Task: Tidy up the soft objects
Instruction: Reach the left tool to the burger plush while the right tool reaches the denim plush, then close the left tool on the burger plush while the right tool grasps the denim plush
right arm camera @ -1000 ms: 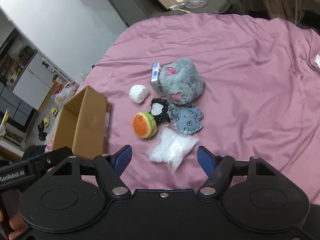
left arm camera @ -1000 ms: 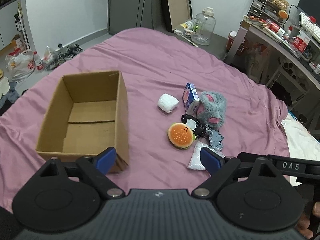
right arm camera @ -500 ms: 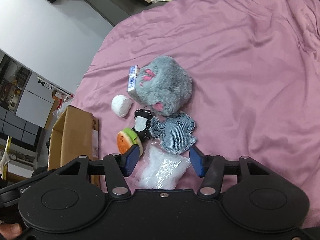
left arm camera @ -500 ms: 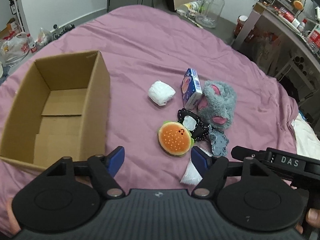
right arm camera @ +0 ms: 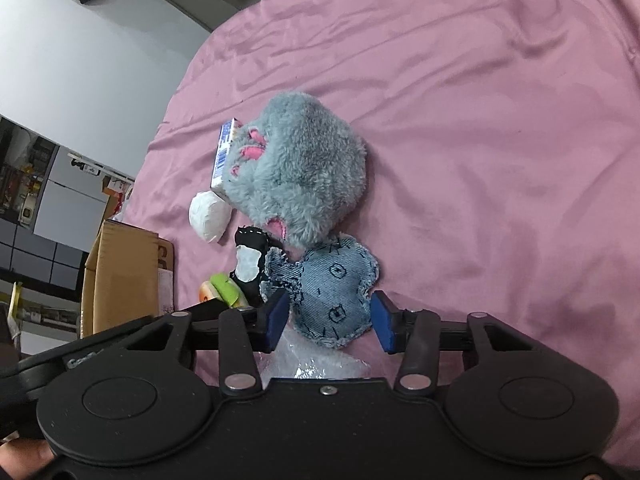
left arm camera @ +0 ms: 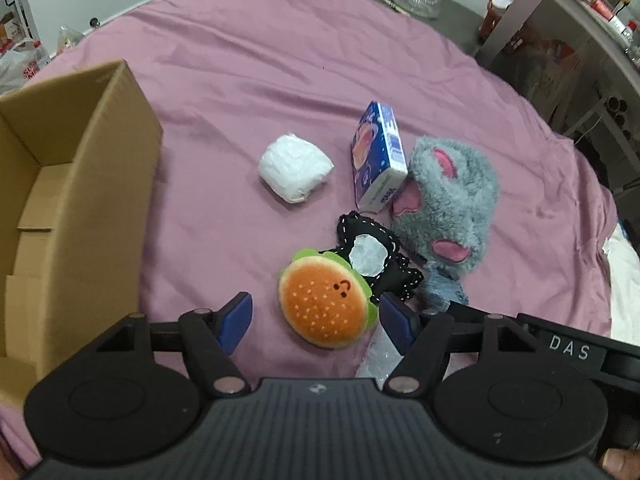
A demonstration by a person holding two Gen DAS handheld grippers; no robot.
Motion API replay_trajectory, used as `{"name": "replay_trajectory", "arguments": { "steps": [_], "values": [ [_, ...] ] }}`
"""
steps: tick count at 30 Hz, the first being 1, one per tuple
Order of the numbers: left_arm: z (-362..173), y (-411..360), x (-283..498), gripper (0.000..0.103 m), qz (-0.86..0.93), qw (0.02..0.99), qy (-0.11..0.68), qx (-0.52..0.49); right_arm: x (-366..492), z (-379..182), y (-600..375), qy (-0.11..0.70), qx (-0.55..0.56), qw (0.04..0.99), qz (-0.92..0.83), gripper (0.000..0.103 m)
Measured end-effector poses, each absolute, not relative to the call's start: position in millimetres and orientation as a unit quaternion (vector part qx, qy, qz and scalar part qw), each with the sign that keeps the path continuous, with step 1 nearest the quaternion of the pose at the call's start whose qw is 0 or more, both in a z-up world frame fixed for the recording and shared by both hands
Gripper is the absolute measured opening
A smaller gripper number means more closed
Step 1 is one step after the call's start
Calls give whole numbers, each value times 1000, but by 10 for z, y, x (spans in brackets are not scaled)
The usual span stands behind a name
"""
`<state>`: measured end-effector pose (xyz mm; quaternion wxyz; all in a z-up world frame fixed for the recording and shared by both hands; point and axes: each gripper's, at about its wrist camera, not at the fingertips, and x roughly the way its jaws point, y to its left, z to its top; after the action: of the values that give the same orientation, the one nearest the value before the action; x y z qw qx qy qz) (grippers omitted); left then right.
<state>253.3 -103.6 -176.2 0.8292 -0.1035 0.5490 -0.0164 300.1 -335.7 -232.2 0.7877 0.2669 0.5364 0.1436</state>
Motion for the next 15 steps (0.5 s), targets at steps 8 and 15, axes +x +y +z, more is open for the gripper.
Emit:
{"name": "replay_trajectory", "arguments": {
  "steps": [8,15],
  "values": [
    [-1998,-1038,2719,51,-9,802,582,-137,3092,-2452,-3324,546,264,782,143,42],
    [-1922,-1041,2706,45,12,799,582,-150,3093,-2411,-3276,539,245,792,146,28]
  ]
}}
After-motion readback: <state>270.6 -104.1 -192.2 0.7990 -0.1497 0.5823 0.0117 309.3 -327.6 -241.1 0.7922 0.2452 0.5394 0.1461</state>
